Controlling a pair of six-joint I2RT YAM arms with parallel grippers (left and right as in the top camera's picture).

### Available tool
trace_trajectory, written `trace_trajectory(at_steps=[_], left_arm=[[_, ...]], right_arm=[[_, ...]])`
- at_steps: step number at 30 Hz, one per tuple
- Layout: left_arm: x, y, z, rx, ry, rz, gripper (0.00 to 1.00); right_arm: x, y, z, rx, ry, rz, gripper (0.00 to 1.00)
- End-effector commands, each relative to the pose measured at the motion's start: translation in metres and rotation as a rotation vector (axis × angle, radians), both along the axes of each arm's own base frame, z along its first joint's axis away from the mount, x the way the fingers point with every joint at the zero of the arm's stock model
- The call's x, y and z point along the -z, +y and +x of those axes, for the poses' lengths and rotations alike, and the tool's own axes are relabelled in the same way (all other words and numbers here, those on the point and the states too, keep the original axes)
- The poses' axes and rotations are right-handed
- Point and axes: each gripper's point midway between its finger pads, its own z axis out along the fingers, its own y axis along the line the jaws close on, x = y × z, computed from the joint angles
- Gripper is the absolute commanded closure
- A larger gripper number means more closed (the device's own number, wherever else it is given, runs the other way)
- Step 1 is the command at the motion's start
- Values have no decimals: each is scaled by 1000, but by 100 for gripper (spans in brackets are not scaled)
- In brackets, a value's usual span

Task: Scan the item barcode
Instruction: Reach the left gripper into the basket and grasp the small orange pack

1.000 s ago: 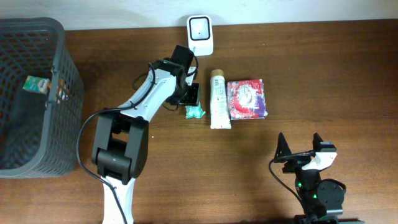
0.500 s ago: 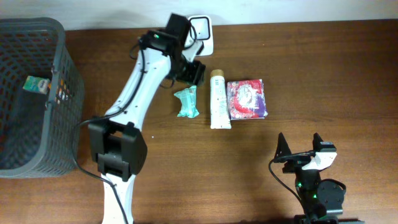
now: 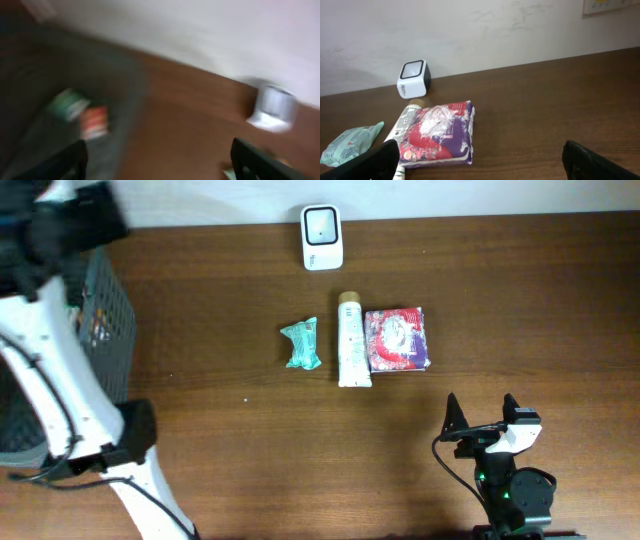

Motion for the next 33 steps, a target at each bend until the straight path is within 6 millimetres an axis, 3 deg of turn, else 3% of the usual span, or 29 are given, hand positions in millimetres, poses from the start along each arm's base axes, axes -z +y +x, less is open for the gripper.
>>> trace_trajectory(at_steps=[1, 4, 6, 12, 17, 18, 21, 26, 30, 33], left_arm=[[13, 97, -33, -375, 41, -44, 9], [43, 145, -49, -479, 131, -89, 8], [74, 164, -49, -497, 193, -158, 8], [160, 184, -19, -485, 300, -219, 13], [235, 186, -11, -479, 377, -242, 16], [247, 186, -9, -475, 382, -247, 22], [267, 157, 19, -244, 317, -320, 25], [284, 144, 30, -211, 307, -308, 25], [303, 167, 14, -321, 383, -155, 24], [310, 166, 9, -327, 405, -154, 25]], right_arm=[[3, -3, 0, 16, 5, 3, 1], [3, -3, 0, 16, 5, 3, 1], [3, -3, 0, 16, 5, 3, 1], [3, -3, 0, 16, 5, 3, 1], [3, -3, 0, 16, 5, 3, 1], [3, -3, 0, 16, 5, 3, 1], [3, -3, 0, 16, 5, 3, 1], [3, -3, 0, 16, 5, 3, 1], [3, -3, 0, 16, 5, 3, 1], [3, -3, 0, 16, 5, 3, 1]])
